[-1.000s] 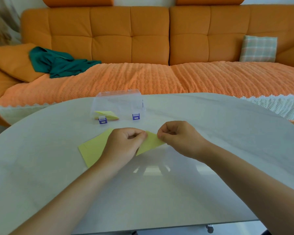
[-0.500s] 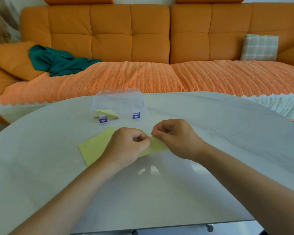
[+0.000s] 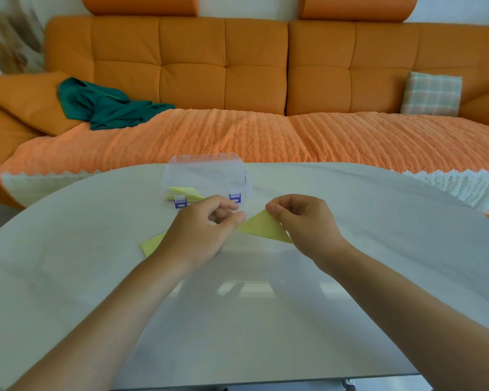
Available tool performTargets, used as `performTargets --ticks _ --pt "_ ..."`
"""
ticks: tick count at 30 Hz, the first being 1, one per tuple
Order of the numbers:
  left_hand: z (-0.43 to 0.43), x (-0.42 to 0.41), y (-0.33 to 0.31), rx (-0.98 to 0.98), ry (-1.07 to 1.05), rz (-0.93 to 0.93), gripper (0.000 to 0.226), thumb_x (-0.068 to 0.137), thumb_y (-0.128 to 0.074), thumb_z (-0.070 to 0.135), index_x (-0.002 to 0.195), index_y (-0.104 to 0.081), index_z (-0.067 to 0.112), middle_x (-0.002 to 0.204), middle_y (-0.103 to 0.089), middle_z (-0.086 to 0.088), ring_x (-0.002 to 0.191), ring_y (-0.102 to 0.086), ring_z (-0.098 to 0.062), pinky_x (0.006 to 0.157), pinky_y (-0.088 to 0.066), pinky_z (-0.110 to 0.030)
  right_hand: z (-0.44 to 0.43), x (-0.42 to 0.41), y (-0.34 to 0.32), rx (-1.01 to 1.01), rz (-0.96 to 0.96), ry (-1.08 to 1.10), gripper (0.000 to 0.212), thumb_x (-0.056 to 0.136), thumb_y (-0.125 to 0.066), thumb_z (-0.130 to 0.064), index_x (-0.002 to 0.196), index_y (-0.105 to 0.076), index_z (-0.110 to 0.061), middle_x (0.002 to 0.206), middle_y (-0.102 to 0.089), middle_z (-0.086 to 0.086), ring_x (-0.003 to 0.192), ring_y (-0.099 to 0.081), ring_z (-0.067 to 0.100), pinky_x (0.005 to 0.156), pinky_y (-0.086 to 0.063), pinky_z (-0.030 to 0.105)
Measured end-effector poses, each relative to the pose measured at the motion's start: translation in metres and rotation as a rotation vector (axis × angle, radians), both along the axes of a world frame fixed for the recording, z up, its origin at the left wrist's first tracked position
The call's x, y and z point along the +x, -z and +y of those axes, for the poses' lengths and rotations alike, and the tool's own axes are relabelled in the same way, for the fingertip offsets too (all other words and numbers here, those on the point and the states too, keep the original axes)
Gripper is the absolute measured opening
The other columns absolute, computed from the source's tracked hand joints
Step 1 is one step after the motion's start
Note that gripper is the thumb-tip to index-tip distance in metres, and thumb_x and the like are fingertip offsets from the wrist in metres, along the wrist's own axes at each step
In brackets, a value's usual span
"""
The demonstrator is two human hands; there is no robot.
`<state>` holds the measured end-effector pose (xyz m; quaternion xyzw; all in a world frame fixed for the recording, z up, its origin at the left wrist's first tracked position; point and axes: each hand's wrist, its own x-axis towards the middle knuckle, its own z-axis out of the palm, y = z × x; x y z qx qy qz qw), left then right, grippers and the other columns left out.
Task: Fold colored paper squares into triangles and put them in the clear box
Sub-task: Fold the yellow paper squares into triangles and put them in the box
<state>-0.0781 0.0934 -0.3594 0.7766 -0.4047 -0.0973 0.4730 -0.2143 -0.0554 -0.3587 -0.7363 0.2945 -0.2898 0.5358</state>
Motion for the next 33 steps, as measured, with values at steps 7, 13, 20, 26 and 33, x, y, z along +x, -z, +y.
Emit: performTargets --ticks 7,13,20,26,33 --pt "0.002 0.017 -0.002 -0.053 0.052 0.144 0.013 0.09 -0.069 0.017 0.08 -0.072 0.023 0.071 -0.073 0.009 0.061 -0.064 -0.005 0.069 -0.053 -0.029 0.015 0.013 0.002 0.013 -0.003 -0.053 0.011 0.089 -0.073 -0.024 0.079 -0.077 -0.025 0.058 -0.065 -0.015 0.05 -0.052 -0.002 0.049 -0.04 0.009" --pt "0.008 0.048 -0.004 -0.039 0.03 0.017 0.016 0.089 -0.069 0.022 0.074 -0.071 0.028 0.071 -0.071 0.015 0.06 -0.063 -0.001 0.063 -0.051 -0.021 0.019 0.037 -0.002 -0.052 0.1 -0.091 0.013 0.087 -0.076 -0.024 0.074 -0.077 -0.022 0.056 -0.063 -0.009 0.049 -0.051 0.003 0.046 -0.039 0.011" --pt "0.023 0.106 -0.001 0.101 -0.23 -0.302 0.01 0.089 -0.063 0.021 0.086 -0.071 0.027 0.083 -0.068 0.013 0.086 -0.063 -0.01 0.071 -0.048 -0.025 -0.008 0.106 -0.031 -0.139 0.124 -0.001 0.013 0.088 -0.075 -0.023 0.076 -0.074 -0.021 0.047 -0.058 -0.016 0.042 -0.048 -0.002 0.039 -0.036 0.011" --pt "0.02 0.127 0.017 0.189 -0.072 -0.543 0.044 0.093 -0.061 0.024 0.137 -0.057 0.015 0.145 -0.05 -0.002 0.138 -0.035 -0.021 0.113 -0.031 -0.037 -0.028 0.166 -0.043 -0.245 0.25 -0.038 0.004 0.088 -0.076 -0.023 0.087 -0.073 -0.023 0.067 -0.062 -0.004 0.057 -0.053 0.012 0.036 -0.036 0.012" --pt "0.008 0.124 0.036 0.33 -0.004 -0.537 0.052 0.098 -0.051 0.037 0.148 -0.041 0.027 0.145 -0.048 0.007 0.136 -0.037 -0.017 0.111 -0.019 -0.029 -0.046 0.183 -0.031 -0.367 0.472 -0.061 0.004 0.085 -0.078 -0.021 0.088 -0.075 -0.02 0.069 -0.066 -0.004 0.057 -0.058 0.011 0.043 -0.04 0.016"
